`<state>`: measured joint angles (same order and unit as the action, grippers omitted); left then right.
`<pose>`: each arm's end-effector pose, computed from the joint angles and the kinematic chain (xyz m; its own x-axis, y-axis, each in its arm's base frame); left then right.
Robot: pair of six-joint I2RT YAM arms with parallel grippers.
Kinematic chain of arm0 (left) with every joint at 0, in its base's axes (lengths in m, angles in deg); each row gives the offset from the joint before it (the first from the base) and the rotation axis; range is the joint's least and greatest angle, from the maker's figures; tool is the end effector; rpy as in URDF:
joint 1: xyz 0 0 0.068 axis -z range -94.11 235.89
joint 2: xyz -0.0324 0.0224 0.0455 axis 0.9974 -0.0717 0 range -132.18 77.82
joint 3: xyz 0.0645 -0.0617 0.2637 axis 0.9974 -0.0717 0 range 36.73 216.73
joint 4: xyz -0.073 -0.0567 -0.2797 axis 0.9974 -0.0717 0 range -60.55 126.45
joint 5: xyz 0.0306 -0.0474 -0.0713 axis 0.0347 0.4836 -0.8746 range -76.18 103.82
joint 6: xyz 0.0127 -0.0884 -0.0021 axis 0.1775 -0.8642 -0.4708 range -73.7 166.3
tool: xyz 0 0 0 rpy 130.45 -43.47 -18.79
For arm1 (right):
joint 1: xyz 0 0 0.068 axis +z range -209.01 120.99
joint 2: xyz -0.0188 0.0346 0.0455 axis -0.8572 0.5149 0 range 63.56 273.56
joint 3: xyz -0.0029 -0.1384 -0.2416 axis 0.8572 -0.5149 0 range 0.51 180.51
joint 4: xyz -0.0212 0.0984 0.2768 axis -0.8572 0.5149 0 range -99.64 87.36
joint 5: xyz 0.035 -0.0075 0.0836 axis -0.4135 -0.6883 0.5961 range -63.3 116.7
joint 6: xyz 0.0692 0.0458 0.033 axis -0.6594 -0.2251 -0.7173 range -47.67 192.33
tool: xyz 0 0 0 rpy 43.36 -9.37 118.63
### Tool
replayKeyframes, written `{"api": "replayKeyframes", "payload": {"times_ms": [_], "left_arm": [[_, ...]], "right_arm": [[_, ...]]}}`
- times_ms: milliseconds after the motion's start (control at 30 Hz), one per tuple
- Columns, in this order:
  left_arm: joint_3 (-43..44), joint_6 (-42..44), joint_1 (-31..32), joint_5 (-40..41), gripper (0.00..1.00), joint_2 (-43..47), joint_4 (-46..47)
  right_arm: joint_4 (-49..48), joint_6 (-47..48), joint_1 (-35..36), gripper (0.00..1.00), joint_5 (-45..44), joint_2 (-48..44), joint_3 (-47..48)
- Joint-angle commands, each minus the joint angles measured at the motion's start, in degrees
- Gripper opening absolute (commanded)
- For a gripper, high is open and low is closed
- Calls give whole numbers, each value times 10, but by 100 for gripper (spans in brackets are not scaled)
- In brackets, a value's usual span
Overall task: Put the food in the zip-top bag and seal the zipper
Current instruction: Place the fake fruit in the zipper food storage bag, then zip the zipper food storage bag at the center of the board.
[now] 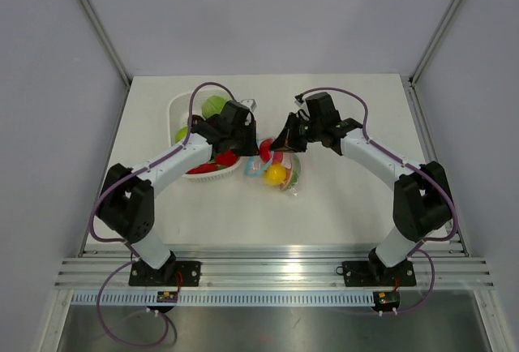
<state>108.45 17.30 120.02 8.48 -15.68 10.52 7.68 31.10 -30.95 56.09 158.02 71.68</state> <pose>0.3452 -0.2429 0.2212 -0.8315 -0.0195 -0.5552 0.2371 0.8913 -0.3865 0.3617 0.2372 0.2336 -0.9188 0.1610 -0.3604 -0.1769 0.6482 0.7406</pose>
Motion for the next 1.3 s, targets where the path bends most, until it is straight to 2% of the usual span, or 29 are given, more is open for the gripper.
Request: {"api": "replayKeyframes", "payload": {"times_ms": [0,200,333,367,433,467,533,700,767,800,833,933,1000,1100,1267], "left_arm": [[34,-7,3,-6,2,-13,35],[52,2,7,19,4,-2,22],[52,5,7,40,10,14,19],[53,7,7,46,23,16,16],[48,11,7,48,37,28,16],[47,16,7,49,50,33,15],[37,18,7,52,54,55,11],[-1,34,7,51,51,103,3],[-16,39,7,51,52,117,-3],[-23,44,7,51,56,121,-3],[-28,47,7,47,64,123,-3],[-47,57,7,45,72,127,-3],[-55,59,7,44,72,127,-3],[-69,58,7,42,66,128,6],[-84,48,7,28,43,127,25]], "right_arm": [[-27,-6,-3,0,20,-24,4],[-22,-1,-2,0,23,-29,7],[-26,-3,-3,0,23,-26,7],[-26,-3,-3,0,25,-27,7],[-27,-4,-3,0,25,-28,7],[-26,-4,-3,0,25,-29,7],[-24,-2,-2,0,23,-30,7],[-15,6,-3,0,23,-37,11],[-13,13,-2,0,27,-45,10],[-15,17,-3,0,31,-46,10],[-18,19,-4,0,39,-50,9],[-18,31,-4,0,56,-59,8],[-13,38,-4,0,65,-66,6],[-11,50,-4,0,75,-78,0],[-2,61,-4,0,77,-91,-7]]}}
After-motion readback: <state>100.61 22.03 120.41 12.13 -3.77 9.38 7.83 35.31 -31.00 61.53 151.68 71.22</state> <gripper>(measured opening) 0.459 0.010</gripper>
